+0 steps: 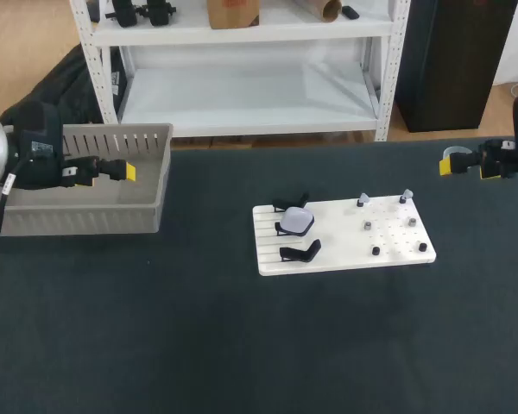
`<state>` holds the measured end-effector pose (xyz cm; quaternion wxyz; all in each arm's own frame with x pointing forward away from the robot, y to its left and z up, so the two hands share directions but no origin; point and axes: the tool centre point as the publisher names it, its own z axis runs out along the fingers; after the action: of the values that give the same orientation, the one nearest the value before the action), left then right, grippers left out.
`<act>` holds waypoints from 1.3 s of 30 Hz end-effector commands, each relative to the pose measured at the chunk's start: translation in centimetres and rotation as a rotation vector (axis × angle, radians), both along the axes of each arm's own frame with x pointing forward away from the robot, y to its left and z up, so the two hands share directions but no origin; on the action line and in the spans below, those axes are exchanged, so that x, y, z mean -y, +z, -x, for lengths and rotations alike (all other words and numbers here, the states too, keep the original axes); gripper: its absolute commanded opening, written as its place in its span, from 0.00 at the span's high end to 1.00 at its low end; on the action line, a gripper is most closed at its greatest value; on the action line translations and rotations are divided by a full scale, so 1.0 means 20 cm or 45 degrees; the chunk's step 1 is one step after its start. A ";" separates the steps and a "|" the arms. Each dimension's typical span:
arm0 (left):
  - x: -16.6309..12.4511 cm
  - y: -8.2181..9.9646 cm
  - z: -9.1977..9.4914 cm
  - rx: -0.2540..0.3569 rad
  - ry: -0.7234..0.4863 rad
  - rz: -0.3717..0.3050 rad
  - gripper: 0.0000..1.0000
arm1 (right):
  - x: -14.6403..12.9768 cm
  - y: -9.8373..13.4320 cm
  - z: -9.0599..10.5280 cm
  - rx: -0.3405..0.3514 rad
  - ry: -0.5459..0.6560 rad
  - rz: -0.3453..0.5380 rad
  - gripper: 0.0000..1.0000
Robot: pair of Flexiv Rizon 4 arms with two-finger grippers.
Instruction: Pick up each earbud case from the left stands, insert the matching earbuds, close the lid, and place the case in the box.
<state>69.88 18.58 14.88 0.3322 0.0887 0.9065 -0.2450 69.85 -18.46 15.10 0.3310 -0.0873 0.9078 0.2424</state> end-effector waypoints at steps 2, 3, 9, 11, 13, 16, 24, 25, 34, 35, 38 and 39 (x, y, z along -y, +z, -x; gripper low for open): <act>0.00 0.00 0.00 -0.005 0.001 -0.005 0.00 | 0.00 0.00 0.00 -0.001 0.005 -0.002 0.00; 0.00 0.00 0.00 -0.005 0.001 -0.005 0.00 | 0.00 0.00 0.00 -0.001 0.005 -0.002 0.00; 0.00 0.00 0.00 -0.005 0.001 -0.005 0.00 | 0.00 0.00 0.00 -0.001 0.005 -0.002 0.00; 0.00 0.00 0.00 -0.005 0.001 -0.005 0.00 | 0.00 0.00 0.00 -0.001 0.005 -0.002 0.00; 0.00 0.00 0.00 -0.005 0.001 -0.005 0.00 | 0.00 0.00 0.00 -0.001 0.005 -0.002 0.00; 0.02 0.03 0.00 0.118 -0.167 -0.032 0.00 | 0.00 0.00 0.00 -0.001 0.005 -0.002 0.00; 0.12 0.11 0.06 0.701 -0.993 -0.160 0.00 | 0.00 0.00 0.00 -0.001 0.005 -0.002 0.00; 0.14 0.11 0.07 0.725 -1.130 -0.151 0.00 | 0.00 0.00 0.00 -0.001 0.005 -0.002 0.00; 0.27 0.13 0.12 0.794 -1.658 -0.256 0.00 | 0.00 0.00 0.00 -0.001 0.005 -0.002 0.00; 0.27 0.13 0.12 0.794 -1.658 -0.256 0.00 | 0.00 0.00 0.00 -0.001 0.005 -0.002 0.00; 0.27 0.13 0.12 0.794 -1.658 -0.256 0.00 | 0.00 0.00 0.00 -0.001 0.005 -0.002 0.00; 0.27 0.13 0.12 0.794 -1.658 -0.256 0.00 | 0.00 0.00 0.00 -0.001 0.005 -0.002 0.00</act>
<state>67.23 12.54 17.43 0.3913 0.4242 0.7890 -0.2108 69.86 -18.46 15.10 0.3310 -0.0872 0.9078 0.2423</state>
